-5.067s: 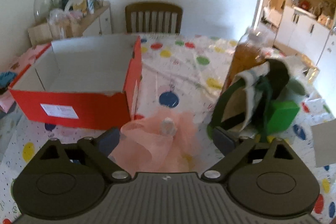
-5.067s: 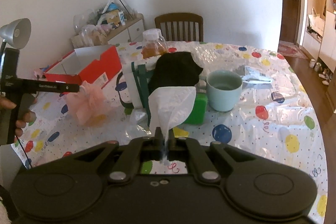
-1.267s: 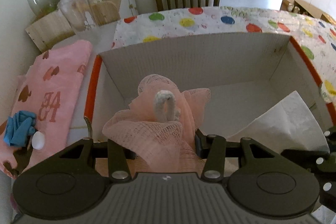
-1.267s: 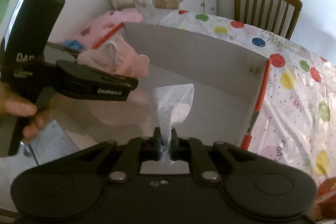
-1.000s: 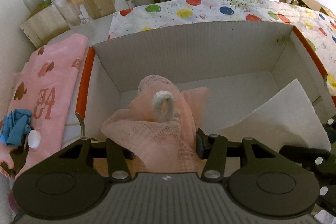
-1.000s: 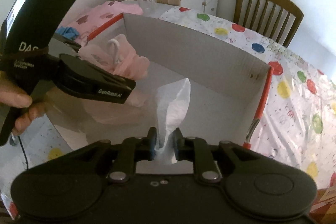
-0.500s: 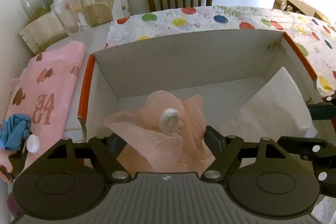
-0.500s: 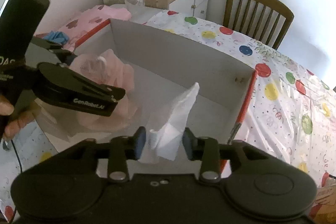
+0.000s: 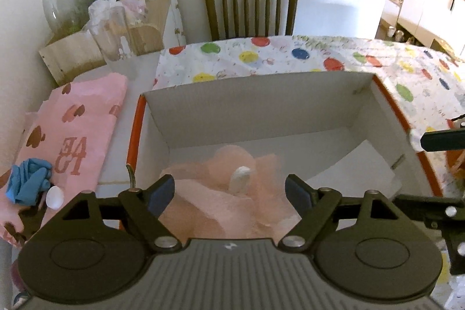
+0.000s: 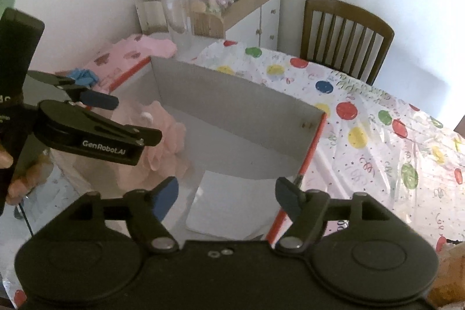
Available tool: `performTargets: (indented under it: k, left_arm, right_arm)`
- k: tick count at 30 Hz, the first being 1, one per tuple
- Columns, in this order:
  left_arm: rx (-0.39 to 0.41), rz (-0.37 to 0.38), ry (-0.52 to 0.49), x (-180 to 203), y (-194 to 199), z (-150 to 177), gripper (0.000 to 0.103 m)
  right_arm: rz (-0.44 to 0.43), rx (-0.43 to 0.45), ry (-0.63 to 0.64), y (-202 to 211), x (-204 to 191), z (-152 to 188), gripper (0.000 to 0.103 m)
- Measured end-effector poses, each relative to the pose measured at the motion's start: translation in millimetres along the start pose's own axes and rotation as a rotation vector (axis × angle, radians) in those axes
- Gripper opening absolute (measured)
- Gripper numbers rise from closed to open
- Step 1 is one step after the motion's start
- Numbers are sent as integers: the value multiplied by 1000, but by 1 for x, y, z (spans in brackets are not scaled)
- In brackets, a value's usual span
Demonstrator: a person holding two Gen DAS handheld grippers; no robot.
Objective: Organize soft objects
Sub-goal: 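Open the left tool dropping the puff into the box while the right tool releases the tissue, then move both open tools back toward the items beside the green sponge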
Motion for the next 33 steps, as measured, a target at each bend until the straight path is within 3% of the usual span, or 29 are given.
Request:
performTargets:
  k: [10, 17, 21, 26, 33]
  left_arm:
    - [72, 14, 41, 18, 51, -2, 85]
    - [114, 12, 91, 37, 95, 1, 86]
    - [159, 14, 112, 51, 124, 3, 95]
    - [208, 49, 137, 72, 157, 7, 103]
    - [217, 130, 175, 107, 182, 16, 103]
  right_arm:
    - [-65, 105, -13, 55, -1, 9, 96]
    - [-94, 182, -1, 100, -1, 20, 99]
    - [-107, 221, -5, 129, 3, 28, 101]
    - [-116, 264, -4, 172, 15, 43, 102]
    - [-100, 299, -15, 229, 42, 80, 102]
Point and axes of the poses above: each gripper's, at about its wrist camera, not at the fingertips, and y roughly against the way its jaws point, x to its right, z to its underside, the point moved 5 cm from there along -y, roughly the way its jaws point, and after that the axes turned 13 degrees about -z, right-handed, at the moved point
